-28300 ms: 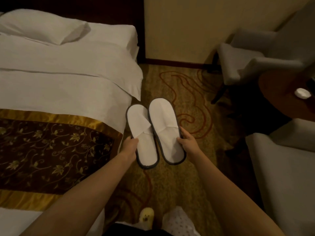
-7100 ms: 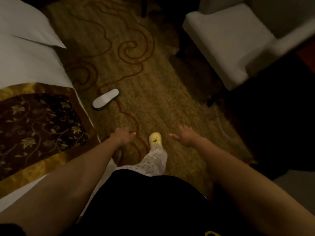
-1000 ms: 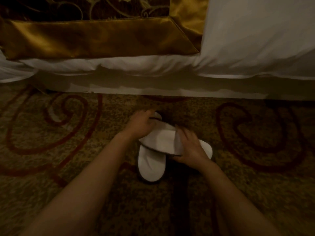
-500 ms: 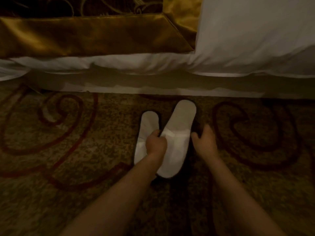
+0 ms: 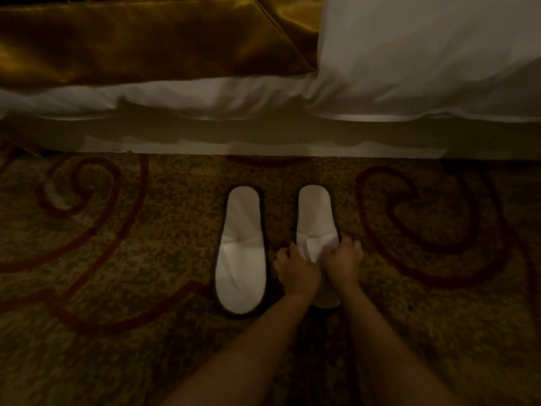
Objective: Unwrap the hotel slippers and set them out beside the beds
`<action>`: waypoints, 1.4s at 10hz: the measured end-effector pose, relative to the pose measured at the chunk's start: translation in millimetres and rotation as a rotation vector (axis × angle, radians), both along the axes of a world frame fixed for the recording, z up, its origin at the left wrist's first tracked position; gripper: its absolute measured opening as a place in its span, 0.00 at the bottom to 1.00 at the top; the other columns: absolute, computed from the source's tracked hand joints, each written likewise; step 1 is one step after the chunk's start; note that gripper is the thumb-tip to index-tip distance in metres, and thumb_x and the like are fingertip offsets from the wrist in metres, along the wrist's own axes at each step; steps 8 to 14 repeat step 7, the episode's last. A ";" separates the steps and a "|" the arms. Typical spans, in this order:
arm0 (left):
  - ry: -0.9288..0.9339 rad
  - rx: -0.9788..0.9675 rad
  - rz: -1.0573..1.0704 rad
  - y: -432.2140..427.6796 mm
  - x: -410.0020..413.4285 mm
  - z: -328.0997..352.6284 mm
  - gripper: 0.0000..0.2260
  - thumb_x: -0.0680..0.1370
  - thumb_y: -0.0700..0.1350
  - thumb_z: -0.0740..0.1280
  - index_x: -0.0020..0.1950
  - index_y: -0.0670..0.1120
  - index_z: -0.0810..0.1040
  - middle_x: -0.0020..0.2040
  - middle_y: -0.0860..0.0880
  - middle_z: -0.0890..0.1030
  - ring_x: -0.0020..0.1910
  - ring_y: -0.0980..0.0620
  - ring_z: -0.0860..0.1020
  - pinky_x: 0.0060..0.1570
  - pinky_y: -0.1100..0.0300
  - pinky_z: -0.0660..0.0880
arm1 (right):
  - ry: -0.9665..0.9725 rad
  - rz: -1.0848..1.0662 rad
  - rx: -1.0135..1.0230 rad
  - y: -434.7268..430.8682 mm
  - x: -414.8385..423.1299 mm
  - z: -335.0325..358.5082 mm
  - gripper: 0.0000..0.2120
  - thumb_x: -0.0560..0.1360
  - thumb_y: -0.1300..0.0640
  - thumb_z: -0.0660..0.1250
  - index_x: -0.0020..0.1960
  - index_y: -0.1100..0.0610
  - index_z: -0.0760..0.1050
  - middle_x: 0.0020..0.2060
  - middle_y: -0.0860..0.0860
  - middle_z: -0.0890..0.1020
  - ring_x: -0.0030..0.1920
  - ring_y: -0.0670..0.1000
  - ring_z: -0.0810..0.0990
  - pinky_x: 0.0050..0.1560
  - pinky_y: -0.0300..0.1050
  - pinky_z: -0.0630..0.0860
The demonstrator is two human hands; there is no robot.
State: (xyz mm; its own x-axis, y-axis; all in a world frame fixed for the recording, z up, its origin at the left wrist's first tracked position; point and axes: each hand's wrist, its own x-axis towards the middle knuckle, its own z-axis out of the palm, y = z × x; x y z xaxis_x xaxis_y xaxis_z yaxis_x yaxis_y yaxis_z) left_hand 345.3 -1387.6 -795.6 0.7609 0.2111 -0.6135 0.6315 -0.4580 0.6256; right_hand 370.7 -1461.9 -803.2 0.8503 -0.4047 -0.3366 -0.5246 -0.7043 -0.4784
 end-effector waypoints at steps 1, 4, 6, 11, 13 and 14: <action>-0.030 0.057 -0.022 -1.1 -1.4 -3.3 0.31 0.77 0.53 0.61 0.76 0.45 0.54 0.74 0.43 0.56 0.72 0.43 0.57 0.72 0.53 0.57 | -0.007 -0.005 -0.106 4.6 -1.4 -3.8 0.19 0.76 0.60 0.59 0.66 0.65 0.66 0.63 0.63 0.67 0.63 0.62 0.66 0.63 0.50 0.64; -0.064 0.144 -0.099 3.6 4.4 -0.2 0.26 0.77 0.53 0.60 0.73 0.46 0.58 0.71 0.44 0.60 0.69 0.44 0.60 0.68 0.53 0.60 | -0.042 -0.007 -0.107 2.3 0.1 -15.3 0.22 0.73 0.58 0.65 0.64 0.67 0.68 0.60 0.66 0.70 0.61 0.64 0.68 0.59 0.51 0.66; -0.345 0.294 -0.220 28.7 27.2 60.2 0.22 0.79 0.48 0.56 0.72 0.45 0.60 0.68 0.44 0.65 0.66 0.46 0.64 0.65 0.56 0.61 | 0.135 0.098 -0.122 -5.8 6.4 -0.6 0.25 0.78 0.52 0.60 0.70 0.62 0.61 0.68 0.63 0.66 0.67 0.62 0.65 0.65 0.50 0.64; -0.459 0.144 -0.339 40.0 29.2 123.7 0.21 0.80 0.49 0.56 0.73 0.48 0.60 0.69 0.48 0.64 0.67 0.49 0.62 0.67 0.57 0.62 | 0.218 0.243 -0.150 -6.8 8.2 25.3 0.26 0.78 0.48 0.50 0.71 0.61 0.59 0.69 0.59 0.67 0.69 0.57 0.65 0.67 0.44 0.62; -0.459 0.144 -0.339 40.0 29.2 123.7 0.21 0.80 0.49 0.56 0.73 0.48 0.60 0.69 0.48 0.64 0.67 0.49 0.62 0.67 0.57 0.62 | 0.218 0.243 -0.150 -6.8 8.2 25.3 0.26 0.78 0.48 0.50 0.71 0.61 0.59 0.69 0.59 0.67 0.69 0.57 0.65 0.67 0.44 0.62; -0.459 0.144 -0.339 40.0 29.2 123.7 0.21 0.80 0.49 0.56 0.73 0.48 0.60 0.69 0.48 0.64 0.67 0.49 0.62 0.67 0.57 0.62 | 0.218 0.243 -0.150 -6.8 8.2 25.3 0.26 0.78 0.48 0.50 0.71 0.61 0.59 0.69 0.59 0.67 0.69 0.57 0.65 0.67 0.44 0.62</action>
